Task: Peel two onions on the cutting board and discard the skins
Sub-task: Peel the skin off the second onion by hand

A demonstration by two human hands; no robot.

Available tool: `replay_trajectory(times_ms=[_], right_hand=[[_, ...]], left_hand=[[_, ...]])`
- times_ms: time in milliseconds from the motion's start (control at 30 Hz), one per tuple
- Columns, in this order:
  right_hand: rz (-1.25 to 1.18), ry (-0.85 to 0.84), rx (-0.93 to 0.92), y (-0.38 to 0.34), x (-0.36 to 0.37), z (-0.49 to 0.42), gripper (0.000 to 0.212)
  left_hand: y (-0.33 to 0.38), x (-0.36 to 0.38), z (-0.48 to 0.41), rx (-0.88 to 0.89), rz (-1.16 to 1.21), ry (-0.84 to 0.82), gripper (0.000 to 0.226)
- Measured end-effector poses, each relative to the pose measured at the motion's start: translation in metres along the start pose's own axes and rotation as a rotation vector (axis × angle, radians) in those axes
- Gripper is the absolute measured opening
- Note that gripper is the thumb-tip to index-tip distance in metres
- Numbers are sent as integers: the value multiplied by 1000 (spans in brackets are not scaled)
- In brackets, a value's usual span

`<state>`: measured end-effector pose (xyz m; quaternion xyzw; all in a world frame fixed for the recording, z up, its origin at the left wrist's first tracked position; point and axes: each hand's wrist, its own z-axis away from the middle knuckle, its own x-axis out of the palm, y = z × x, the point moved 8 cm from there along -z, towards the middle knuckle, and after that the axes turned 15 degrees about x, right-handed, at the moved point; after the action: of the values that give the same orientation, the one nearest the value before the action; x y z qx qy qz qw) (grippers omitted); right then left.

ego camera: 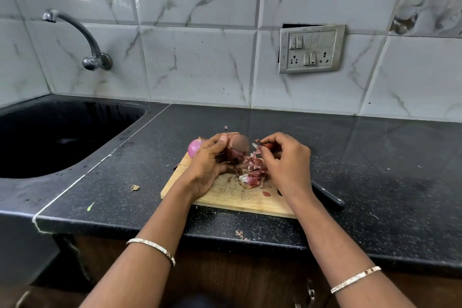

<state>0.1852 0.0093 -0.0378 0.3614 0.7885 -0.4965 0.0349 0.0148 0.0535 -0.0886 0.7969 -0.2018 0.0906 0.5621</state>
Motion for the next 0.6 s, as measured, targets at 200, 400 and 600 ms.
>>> replay_trajectory(times_ms=[200, 400, 600], right_hand=[[170, 8, -64, -5, 4, 6, 16], [175, -71, -176, -19, 18, 23, 26], [127, -85, -191, -21, 22, 23, 28]], left_hand=[[3, 0, 1, 9, -1, 22, 36], [1, 0, 0, -2, -33, 3, 36], [-4, -2, -1, -30, -31, -9, 40]])
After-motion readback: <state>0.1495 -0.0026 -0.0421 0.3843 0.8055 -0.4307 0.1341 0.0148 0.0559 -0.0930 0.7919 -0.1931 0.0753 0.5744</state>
